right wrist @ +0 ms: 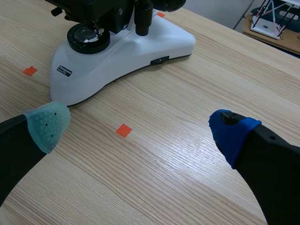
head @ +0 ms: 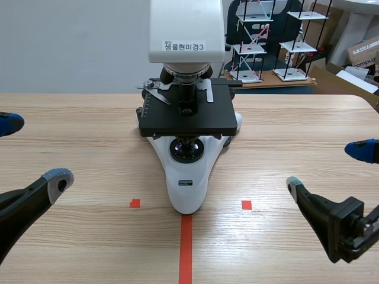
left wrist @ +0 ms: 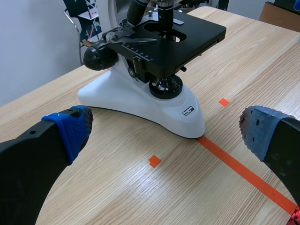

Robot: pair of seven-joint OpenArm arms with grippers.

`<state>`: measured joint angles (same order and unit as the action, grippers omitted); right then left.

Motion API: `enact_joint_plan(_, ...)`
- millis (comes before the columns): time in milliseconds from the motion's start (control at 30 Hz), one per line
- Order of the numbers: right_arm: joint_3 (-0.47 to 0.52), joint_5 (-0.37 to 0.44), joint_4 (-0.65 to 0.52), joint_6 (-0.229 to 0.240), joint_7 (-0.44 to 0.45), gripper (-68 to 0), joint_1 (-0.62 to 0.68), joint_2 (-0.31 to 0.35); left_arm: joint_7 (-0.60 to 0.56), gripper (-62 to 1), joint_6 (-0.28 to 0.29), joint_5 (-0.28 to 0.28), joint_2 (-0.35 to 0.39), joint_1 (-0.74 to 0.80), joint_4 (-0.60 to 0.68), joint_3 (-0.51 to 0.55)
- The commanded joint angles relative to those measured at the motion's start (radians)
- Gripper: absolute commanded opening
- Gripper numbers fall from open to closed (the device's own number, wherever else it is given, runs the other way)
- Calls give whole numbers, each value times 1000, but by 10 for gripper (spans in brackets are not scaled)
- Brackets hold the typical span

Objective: Return to the home posture

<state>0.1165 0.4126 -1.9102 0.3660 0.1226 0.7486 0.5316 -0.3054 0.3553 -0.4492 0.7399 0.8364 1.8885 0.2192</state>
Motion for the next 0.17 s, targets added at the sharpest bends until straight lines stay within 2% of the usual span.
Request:
enact_joint_plan(0,6,10,-12,0,18,4,-4,3,-20,14,-2,-11,-6,-6,9,-3)
enact_joint_plan(133,6,10,-12,0,18,4,-4,3,-20,14,-2,-11,-6,-6,9,-3)
